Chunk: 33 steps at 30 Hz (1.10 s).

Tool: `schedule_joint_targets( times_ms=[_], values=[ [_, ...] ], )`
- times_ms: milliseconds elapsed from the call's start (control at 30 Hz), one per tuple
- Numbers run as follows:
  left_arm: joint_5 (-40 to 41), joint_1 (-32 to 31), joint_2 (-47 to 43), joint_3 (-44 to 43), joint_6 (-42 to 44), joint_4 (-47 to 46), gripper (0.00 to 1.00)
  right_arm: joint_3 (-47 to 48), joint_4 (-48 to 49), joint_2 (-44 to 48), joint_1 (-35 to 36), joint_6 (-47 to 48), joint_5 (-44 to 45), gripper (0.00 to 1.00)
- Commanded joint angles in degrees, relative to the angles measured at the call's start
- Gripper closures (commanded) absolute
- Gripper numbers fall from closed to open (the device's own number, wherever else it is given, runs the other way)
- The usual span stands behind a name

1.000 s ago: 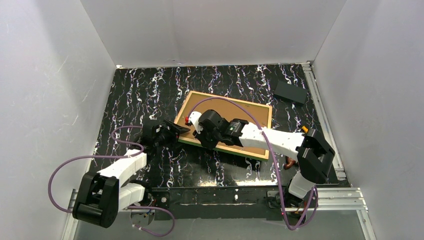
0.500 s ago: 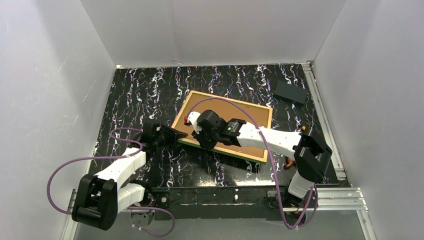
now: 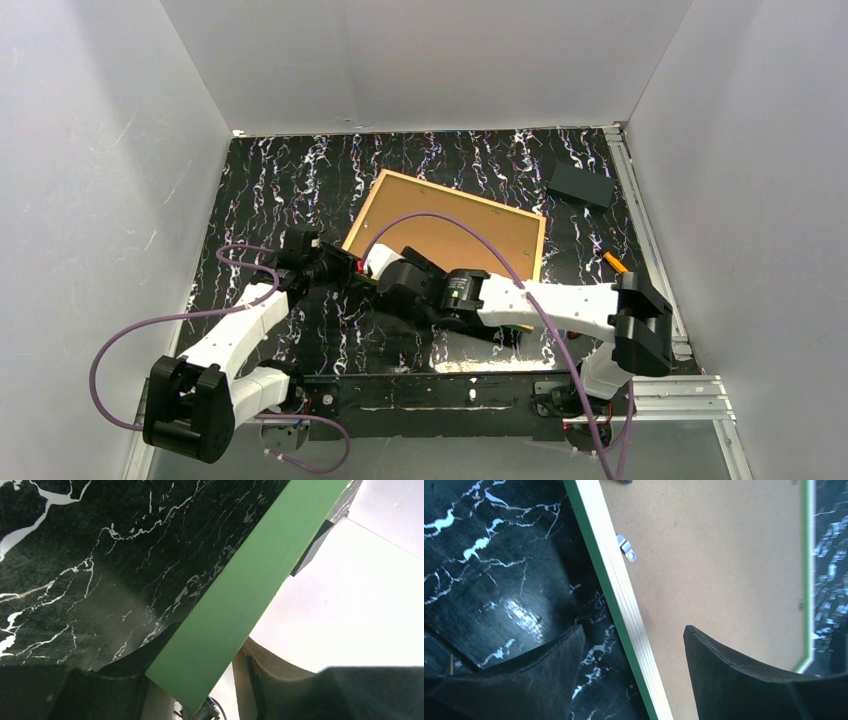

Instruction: Take the photo out of the frame

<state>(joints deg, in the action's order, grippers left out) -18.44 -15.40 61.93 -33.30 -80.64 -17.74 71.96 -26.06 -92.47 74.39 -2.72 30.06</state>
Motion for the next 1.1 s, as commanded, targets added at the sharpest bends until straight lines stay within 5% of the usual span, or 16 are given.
schedule_joint_targets(
  times_ms=[0, 200, 500, 600, 700, 800, 967, 1067],
  values=[
    [-2.02, -0.39, -0.91, -2.74, 0.80, 9.06, 0.74, -1.57, -3.05, 4.91, 3.66, 4.44, 9.44, 0.19],
    [-3.53, -0.34, -1.51, -4.99, -0.96, 10.29, 0.74, -3.19, -5.41, 3.43, 6.90, 5.49, 14.38, 0.17],
    [-3.21, -0.41, -1.89, -7.31, -0.75, 13.71, 0.73, -0.58, -7.62, -4.81, 8.97, 6.82, 34.21, 0.21],
    [-2.91, -0.42, -2.00, -7.67, -0.45, 14.49, 0.73, -0.02, -7.88, -6.99, 9.01, 7.16, 38.17, 0.28],
    [-2.76, -0.37, -2.10, -8.05, -0.14, 15.08, 0.69, 0.52, -8.01, -7.84, 9.02, 6.53, 38.98, 0.46],
    [-2.68, -0.34, -2.25, -8.61, -0.38, 16.01, 0.55, 1.37, -7.27, -8.81, 9.02, 7.65, 40.42, 0.62],
    [-1.71, -0.02, -2.42, -13.54, 4.40, 20.10, 0.06, 4.52, -8.21, -9.64, 8.30, 10.50, 39.65, 0.85],
    [0.89, 0.70, -2.38, -22.30, 14.23, 28.04, 0.02, 5.33, -7.76, -8.53, 7.93, 12.49, 38.33, 0.92]
  ],
)
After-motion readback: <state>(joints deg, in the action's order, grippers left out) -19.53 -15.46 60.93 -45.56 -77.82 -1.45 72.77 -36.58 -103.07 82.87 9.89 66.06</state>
